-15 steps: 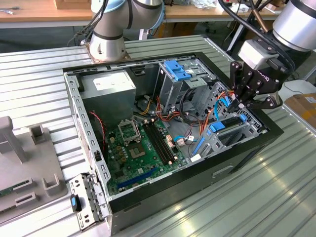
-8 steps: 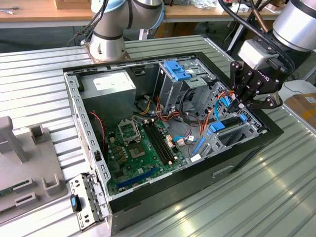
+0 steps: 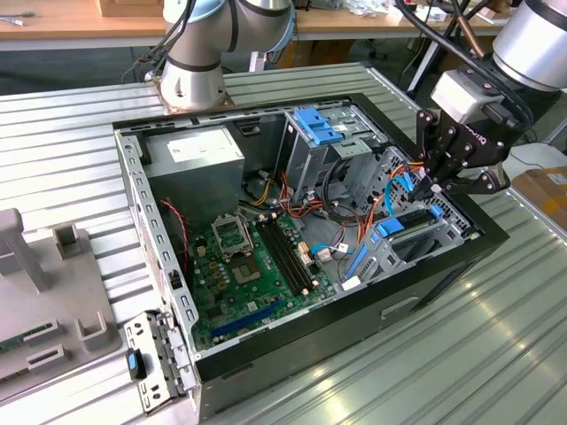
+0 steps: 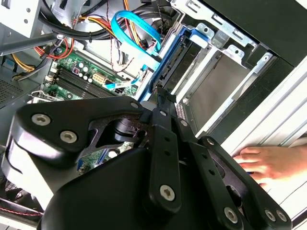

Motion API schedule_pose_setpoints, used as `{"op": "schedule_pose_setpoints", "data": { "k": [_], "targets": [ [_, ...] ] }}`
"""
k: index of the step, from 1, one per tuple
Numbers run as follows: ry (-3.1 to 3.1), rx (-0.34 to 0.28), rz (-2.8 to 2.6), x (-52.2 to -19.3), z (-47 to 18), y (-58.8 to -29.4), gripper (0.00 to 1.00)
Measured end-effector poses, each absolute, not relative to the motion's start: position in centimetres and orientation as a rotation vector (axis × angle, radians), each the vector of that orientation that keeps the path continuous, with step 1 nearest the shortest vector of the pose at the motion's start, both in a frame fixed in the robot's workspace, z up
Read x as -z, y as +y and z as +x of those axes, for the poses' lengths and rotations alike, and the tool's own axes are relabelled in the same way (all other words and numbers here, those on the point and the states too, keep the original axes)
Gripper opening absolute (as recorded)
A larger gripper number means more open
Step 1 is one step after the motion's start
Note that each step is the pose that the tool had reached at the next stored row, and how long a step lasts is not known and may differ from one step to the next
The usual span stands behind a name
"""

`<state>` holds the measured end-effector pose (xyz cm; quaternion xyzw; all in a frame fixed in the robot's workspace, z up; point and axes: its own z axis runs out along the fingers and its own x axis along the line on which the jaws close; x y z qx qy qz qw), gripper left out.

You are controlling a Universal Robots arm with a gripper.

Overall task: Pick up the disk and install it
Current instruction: 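Insert the disk into the insertion slot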

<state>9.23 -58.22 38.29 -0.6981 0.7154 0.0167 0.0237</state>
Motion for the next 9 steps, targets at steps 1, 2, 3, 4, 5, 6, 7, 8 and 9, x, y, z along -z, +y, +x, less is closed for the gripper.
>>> {"op": "schedule_pose_setpoints", "data": {
  "k": [1, 2, 3, 4, 5, 6, 7, 8, 9],
  "targets": [
    [2.214, -0.052, -2.161, -38.29, 9.23, -58.22, 0.11],
    [2.214, -0.052, -2.161, -38.28, 9.26, -58.22, 0.11],
    [2.214, -0.052, -2.161, -38.29, 9.28, -58.22, 0.11],
    [2.214, -0.052, -2.161, -38.29, 9.29, -58.22, 0.11],
    [2.214, -0.052, -2.161, -38.29, 9.29, -58.22, 0.11],
    [2.214, -0.052, -2.161, -38.29, 9.29, -58.22, 0.11],
    [2.214, -0.052, -2.161, -38.29, 9.30, -58.22, 0.11],
    [2.214, -0.052, -2.161, -38.28, 9.36, -58.21, 0.11],
    [2.214, -0.052, -2.161, -38.29, 9.40, -58.21, 0.11]
  ]
}}
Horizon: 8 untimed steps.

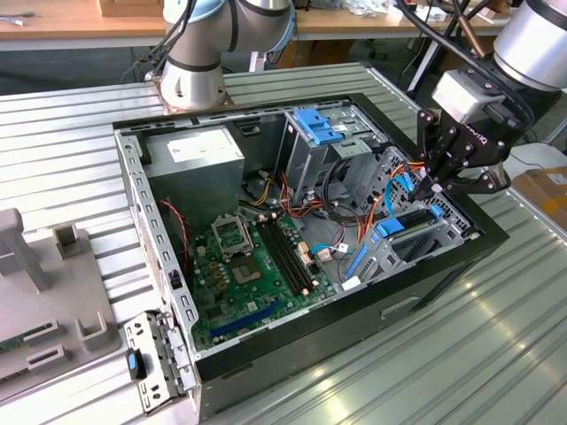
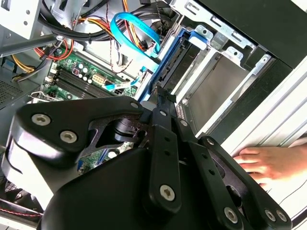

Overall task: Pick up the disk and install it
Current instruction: 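Insert the disk into the insertion slot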

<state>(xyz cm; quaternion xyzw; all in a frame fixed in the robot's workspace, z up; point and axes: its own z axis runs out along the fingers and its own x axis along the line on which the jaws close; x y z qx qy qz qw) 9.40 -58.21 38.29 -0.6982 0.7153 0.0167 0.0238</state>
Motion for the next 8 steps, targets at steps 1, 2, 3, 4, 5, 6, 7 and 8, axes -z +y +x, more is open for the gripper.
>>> {"op": "schedule_pose_setpoints", "data": {
  "k": [1, 2, 3, 4, 5, 6, 7, 8],
  "targets": [
    [2.214, -0.052, -2.161, -38.28, 9.40, -58.21, 0.11],
    [2.214, -0.052, -2.161, -38.29, 9.41, -58.21, 0.11],
    [2.214, -0.052, -2.161, -38.29, 9.42, -58.21, 0.11],
    [2.214, -0.052, -2.161, -38.28, 9.47, -58.21, 0.11],
    [2.214, -0.052, -2.161, -38.29, 9.55, -58.20, 0.11],
    [2.214, -0.052, -2.161, -38.29, 9.67, -58.20, 0.11],
    [2.214, -0.052, -2.161, -38.29, 9.78, -58.19, 0.11],
    [2.214, -0.052, -2.161, -38.28, 10.00, -58.18, 0.11]
  ]
}}
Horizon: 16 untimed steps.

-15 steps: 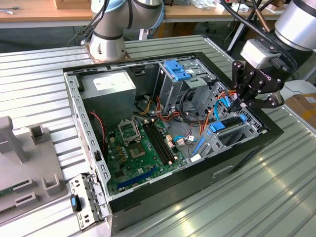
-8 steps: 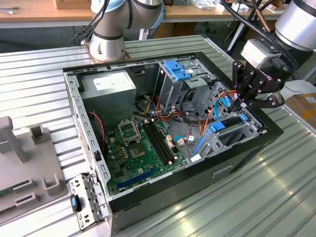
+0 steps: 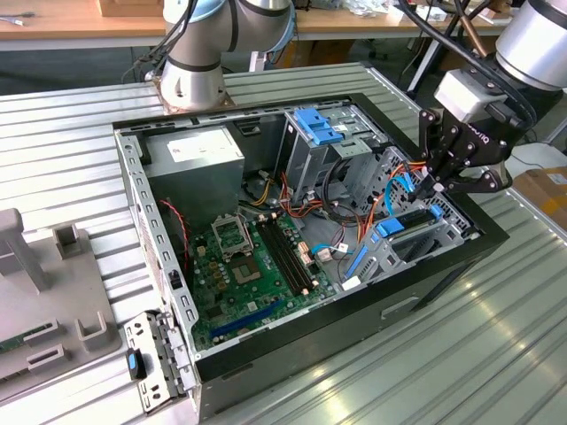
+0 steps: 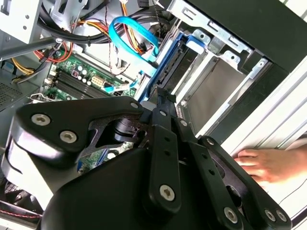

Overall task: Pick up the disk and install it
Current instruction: 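Insert the disk into the insertion slot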

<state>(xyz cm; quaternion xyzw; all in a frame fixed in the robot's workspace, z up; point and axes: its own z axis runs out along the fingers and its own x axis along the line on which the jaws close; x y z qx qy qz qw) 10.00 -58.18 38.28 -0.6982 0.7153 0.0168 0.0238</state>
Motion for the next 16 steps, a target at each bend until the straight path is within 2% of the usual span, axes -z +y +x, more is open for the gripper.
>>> {"op": "schedule_pose_setpoints", "data": {
  "k": [16],
  "targets": [
    [2.214, -0.052, -2.161, -38.3, 10.7, -57.0, 0.11]
  ]
}}
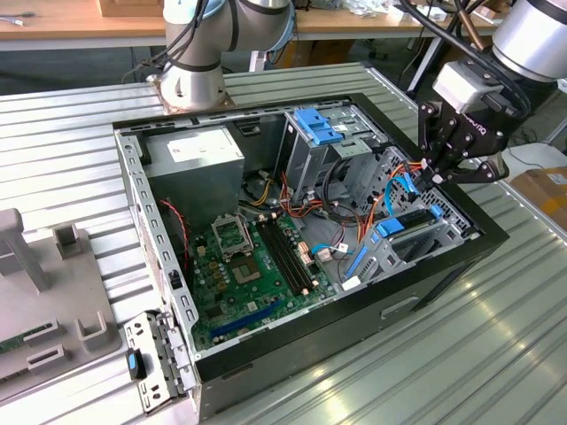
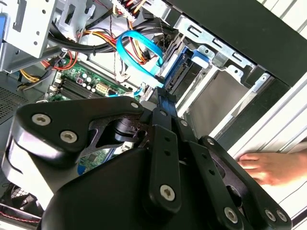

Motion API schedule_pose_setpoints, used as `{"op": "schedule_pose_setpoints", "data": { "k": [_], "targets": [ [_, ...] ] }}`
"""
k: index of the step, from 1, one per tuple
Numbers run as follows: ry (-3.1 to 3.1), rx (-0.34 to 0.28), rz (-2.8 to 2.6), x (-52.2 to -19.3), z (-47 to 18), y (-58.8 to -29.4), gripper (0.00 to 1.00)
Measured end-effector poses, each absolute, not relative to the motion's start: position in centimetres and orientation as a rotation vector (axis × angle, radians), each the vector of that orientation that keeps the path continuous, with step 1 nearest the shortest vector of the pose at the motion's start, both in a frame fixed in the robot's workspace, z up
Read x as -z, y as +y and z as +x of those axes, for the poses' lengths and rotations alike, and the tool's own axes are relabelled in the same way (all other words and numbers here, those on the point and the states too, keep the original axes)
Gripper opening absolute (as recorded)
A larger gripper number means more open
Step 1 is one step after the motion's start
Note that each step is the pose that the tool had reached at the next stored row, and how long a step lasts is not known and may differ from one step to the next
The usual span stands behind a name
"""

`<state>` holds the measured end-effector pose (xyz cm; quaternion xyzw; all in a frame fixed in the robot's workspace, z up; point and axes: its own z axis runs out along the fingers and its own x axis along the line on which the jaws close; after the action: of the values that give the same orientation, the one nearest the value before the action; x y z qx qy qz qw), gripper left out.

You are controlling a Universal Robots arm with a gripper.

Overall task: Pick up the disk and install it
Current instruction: 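Insert the disk into the insertion slot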

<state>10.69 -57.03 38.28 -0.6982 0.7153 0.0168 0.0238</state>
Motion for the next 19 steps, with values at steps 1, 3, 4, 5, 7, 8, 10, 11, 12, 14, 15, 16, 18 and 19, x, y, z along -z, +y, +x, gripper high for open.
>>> {"op": "schedule_pose_setpoints", "data": {
  "k": [1, 3, 4, 5, 7, 8, 10, 11, 12, 14, 15, 16, 18, 19],
  "targets": [
    [2.214, -0.052, -2.161, -38.3, 10.7, -57.0, 0.11],
    [2.214, -0.051, -2.161, -38.3, 10.7, -56.9, 0.11],
    [2.214, -0.051, -2.161, -38.3, 10.8, -56.8, 0.11],
    [2.214, -0.051, -2.161, -38.3, 10.8, -56.7, 0.11],
    [2.214, -0.051, -2.161, -38.3, 10.9, -56.7, 0.11],
    [2.214, -0.051, -2.161, -38.3, 10.9, -56.7, 0.11],
    [2.214, -0.051, -2.161, -38.3, 10.9, -56.7, 0.11],
    [2.214, -0.051, -2.161, -38.3, 10.9, -56.7, 0.17],
    [2.214, -0.051, -2.161, -38.3, 10.9, -56.7, 0.24],
    [2.214, -0.051, -2.161, -38.3, 10.9, -56.7, 0.29],
    [2.214, -0.051, -2.161, -38.3, 10.9, -56.7, 0.36],
    [2.214, -0.051, -2.161, -38.3, 10.9, -56.7, 0.36],
    [2.214, -0.055, -2.160, -36.6, 11.0, -56.7, 0.36],
    [2.213, -0.059, -2.159, -36.5, 11.1, -56.7, 0.36]
  ]
}}
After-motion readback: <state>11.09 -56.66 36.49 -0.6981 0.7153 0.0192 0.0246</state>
